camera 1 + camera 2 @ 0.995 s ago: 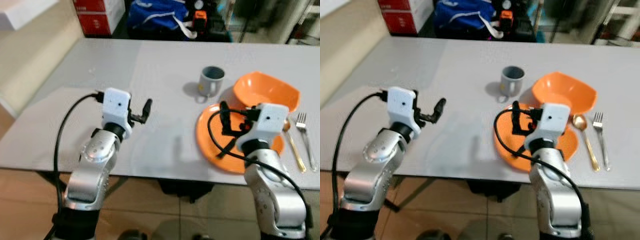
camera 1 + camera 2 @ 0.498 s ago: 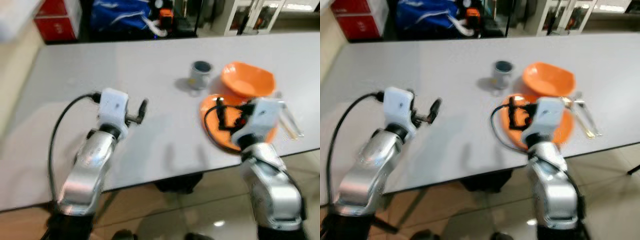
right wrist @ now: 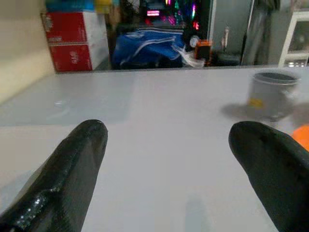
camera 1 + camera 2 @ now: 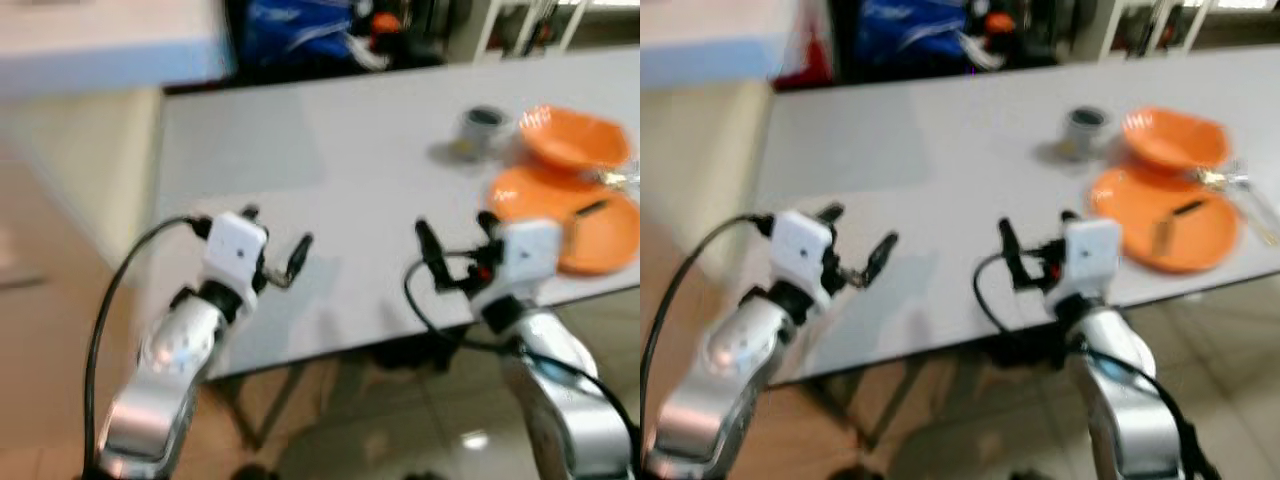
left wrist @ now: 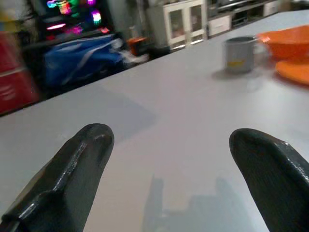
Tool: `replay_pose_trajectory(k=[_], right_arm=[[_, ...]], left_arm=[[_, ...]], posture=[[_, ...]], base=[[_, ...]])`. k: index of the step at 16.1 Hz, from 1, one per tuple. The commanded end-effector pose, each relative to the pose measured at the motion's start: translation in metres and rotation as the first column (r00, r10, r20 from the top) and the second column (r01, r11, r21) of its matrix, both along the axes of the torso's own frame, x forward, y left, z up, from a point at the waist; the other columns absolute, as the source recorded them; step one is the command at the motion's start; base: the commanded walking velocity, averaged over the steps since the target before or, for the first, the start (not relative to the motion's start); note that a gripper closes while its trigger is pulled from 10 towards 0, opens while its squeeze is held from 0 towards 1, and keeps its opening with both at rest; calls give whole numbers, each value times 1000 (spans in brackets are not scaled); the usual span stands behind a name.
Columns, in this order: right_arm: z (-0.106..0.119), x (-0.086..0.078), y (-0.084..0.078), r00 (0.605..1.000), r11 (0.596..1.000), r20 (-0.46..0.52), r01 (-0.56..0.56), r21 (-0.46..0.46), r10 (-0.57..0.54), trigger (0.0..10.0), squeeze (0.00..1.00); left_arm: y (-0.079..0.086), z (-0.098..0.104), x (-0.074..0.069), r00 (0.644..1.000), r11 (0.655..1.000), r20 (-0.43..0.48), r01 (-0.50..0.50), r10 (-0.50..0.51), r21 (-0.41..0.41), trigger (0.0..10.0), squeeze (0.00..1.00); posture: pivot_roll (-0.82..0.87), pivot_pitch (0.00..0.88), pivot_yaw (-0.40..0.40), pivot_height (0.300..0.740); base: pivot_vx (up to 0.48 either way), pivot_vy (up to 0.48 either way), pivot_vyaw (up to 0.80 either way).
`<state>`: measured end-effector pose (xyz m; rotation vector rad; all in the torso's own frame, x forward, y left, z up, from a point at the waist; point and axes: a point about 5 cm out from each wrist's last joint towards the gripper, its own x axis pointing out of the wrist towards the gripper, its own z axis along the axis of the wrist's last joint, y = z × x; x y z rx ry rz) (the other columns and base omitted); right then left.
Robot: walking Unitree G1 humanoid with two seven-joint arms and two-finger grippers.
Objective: Setting the table
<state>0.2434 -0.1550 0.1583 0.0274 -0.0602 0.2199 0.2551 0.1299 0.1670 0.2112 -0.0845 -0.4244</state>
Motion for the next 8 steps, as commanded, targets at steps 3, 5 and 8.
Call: replay_pose_trajectory(k=[3, 5, 8], right_arm=[[6, 0, -7, 999, 998, 20, 48, 50, -49, 10000, 0], [7, -1, -7, 997, 996, 31, 66, 57, -68, 10000, 0], [11, -2, -2, 996, 996, 62, 56, 72, -60, 10000, 0]], left_arm=[[2, -1, 1, 1000, 1000, -5, -4, 4, 12, 10000, 0], [0, 0, 2, 1000, 1000, 2, 2, -2, 29, 10000, 0], [0, 2, 1, 1000, 999, 12, 11, -11, 33, 10000, 0]], posture=[[41, 68, 10, 740], [41, 68, 10, 740], [43, 73, 10, 740]], base=[[0, 480, 533], [0, 480, 0], [0, 480, 0]])
